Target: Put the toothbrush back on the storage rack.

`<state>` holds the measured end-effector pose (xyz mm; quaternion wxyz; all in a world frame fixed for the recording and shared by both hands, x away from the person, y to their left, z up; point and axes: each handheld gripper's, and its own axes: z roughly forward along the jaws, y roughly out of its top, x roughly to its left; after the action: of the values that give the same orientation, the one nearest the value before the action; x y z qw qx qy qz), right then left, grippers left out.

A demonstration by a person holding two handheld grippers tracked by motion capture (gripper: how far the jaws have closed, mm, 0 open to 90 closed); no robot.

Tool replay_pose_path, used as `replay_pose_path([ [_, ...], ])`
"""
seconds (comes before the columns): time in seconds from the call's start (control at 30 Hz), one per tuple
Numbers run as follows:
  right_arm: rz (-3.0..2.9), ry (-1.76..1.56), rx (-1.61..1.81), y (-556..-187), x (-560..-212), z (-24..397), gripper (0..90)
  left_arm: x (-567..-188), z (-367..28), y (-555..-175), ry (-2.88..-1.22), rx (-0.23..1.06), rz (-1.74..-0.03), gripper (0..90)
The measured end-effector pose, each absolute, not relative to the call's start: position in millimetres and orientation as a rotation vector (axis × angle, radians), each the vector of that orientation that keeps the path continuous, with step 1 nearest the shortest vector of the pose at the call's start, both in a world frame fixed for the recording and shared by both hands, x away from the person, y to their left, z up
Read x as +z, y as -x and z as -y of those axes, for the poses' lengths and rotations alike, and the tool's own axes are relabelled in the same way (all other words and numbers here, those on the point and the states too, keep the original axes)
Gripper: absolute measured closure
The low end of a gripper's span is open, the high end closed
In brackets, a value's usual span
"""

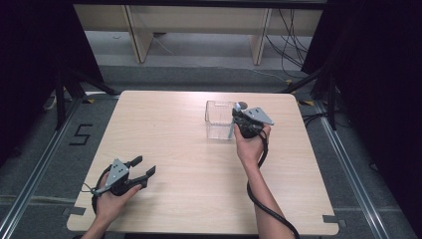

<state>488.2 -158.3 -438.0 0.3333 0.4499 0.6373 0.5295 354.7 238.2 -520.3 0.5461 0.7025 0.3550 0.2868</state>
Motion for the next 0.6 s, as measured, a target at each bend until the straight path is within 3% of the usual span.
replay_pose_path([
  [0.6, -1.652, -1.208, 1.393, -485.3, -441.8, 159.4, 78.8, -520.7, -238.3, -355.0, -1.665, 0.682, -0.841, 33.8],
])
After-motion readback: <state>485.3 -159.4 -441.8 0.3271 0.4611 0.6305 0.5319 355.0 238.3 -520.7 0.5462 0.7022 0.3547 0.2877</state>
